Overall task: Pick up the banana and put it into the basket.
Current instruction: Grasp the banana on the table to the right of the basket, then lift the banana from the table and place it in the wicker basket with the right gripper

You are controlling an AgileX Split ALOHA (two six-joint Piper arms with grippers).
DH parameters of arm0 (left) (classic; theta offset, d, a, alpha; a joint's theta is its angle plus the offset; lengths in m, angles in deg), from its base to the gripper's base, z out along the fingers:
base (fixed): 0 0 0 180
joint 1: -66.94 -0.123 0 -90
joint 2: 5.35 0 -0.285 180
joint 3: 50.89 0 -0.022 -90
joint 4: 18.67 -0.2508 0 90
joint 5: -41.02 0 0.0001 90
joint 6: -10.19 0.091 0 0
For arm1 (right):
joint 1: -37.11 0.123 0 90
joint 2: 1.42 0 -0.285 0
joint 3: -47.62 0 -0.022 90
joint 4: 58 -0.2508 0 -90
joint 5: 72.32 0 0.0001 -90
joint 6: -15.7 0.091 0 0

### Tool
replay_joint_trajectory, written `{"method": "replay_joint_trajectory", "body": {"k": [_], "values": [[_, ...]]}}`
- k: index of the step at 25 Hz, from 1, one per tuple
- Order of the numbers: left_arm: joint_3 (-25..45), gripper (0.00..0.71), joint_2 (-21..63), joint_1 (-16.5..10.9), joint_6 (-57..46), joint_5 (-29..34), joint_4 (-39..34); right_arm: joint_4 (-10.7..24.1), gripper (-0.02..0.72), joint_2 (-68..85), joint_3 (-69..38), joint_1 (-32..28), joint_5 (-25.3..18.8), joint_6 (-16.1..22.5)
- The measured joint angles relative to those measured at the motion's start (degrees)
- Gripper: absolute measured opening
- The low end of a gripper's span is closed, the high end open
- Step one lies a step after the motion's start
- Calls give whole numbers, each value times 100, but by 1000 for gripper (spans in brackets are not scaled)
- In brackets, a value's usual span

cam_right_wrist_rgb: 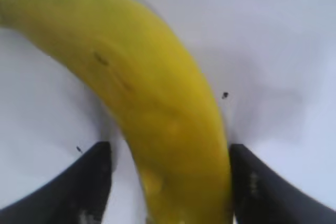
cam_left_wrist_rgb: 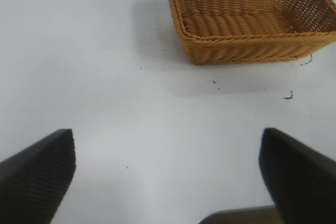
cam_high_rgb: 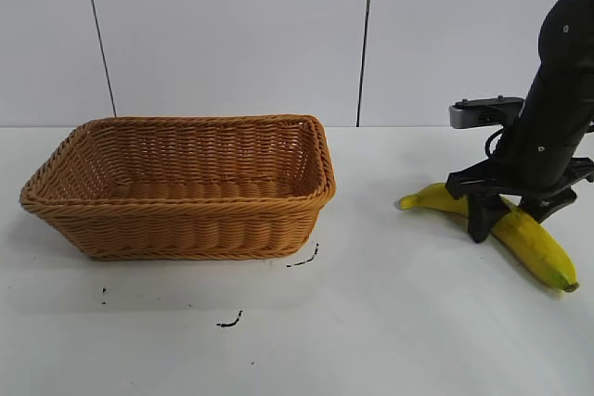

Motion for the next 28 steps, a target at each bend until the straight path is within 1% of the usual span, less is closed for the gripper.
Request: {"method": "replay_joint_trajectory", "body": {"k": [3,6,11,13,16,19,23,28], "values": [[0,690,0,0,0,0,0,6,300,333,206,0,-425,99],[0,690,0,0,0,0,0,0,300,600,570,0,-1003,118],[0,690,0,0,0,0,0,-13,300,703,1460,0,-2209,136],[0,690,0,0,0,0,0,-25,300,703,1775,0,-2500,136],[0,690,0,0,0,0,0,-66,300,703,2191,7,-2685,69],[0,690,0,0,0,0,0,-66,300,703,2467,170,-2699,-57],[0,690,0,0,0,0,0,-33,300,639,2786,568,-2677,-192],[0,690,0,0,0,0,0,-21,300,188,3551,1161,-2705,-205]]}}
